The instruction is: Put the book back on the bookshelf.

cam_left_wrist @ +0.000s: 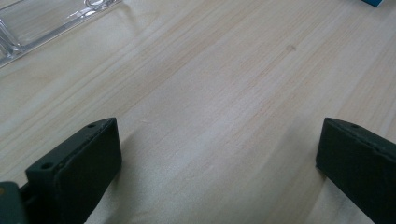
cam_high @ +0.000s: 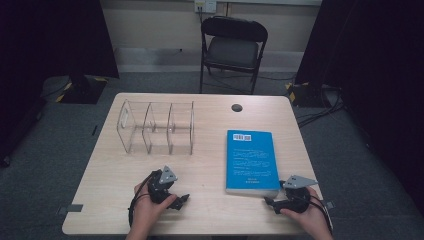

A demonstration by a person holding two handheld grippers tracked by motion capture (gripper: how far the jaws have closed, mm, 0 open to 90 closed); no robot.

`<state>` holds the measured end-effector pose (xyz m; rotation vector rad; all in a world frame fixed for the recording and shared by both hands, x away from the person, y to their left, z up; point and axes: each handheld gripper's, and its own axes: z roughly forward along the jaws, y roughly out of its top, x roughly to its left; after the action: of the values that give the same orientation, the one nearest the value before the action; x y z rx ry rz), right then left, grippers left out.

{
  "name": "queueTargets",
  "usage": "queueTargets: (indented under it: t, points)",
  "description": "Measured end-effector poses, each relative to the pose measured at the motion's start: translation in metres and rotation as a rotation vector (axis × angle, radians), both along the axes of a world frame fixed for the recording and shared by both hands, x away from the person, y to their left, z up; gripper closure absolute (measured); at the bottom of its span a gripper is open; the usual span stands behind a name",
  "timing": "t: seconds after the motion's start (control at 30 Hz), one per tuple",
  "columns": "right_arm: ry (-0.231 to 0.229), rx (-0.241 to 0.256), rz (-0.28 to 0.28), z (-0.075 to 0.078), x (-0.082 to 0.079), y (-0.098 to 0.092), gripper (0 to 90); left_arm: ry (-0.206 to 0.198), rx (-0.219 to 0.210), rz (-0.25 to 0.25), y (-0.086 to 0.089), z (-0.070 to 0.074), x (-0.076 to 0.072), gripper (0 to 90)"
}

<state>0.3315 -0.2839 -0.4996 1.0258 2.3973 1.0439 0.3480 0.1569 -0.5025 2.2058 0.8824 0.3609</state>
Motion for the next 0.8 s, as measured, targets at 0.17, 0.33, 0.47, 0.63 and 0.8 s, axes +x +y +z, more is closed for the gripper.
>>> queueTargets:
  t: [0.17, 0.33, 0.47, 0.63, 0.8]
  points:
    - [-0.007, 0.010, -0.008, 0.0003, 0.0031, 0.0003, 21.3, 0.004, -0.004, 0.009, -0.0010, -0.0002, -0.0003, 0.0]
    - [0.005, 0.002, -0.022, 0.0015, 0.0067, 0.0046, 20.8, 0.006, -0.004, 0.017, -0.0019, 0.0000, -0.0005, 0.0]
    - [0.010, -0.004, -0.009, 0.0026, 0.0075, 0.0034, 22.2, 0.010, -0.005, 0.030, -0.0030, 0.0002, -0.0008, 0.0]
    - [0.010, -0.030, -0.004, 0.0052, 0.0076, 0.0054, 22.7, 0.019, 0.005, 0.027, -0.0054, 0.0019, -0.0010, 0.6]
    - [0.013, -0.028, -0.002, 0.0076, 0.0077, 0.0058, 24.4, 0.017, -0.015, 0.023, -0.0106, 0.0071, -0.0011, 18.7]
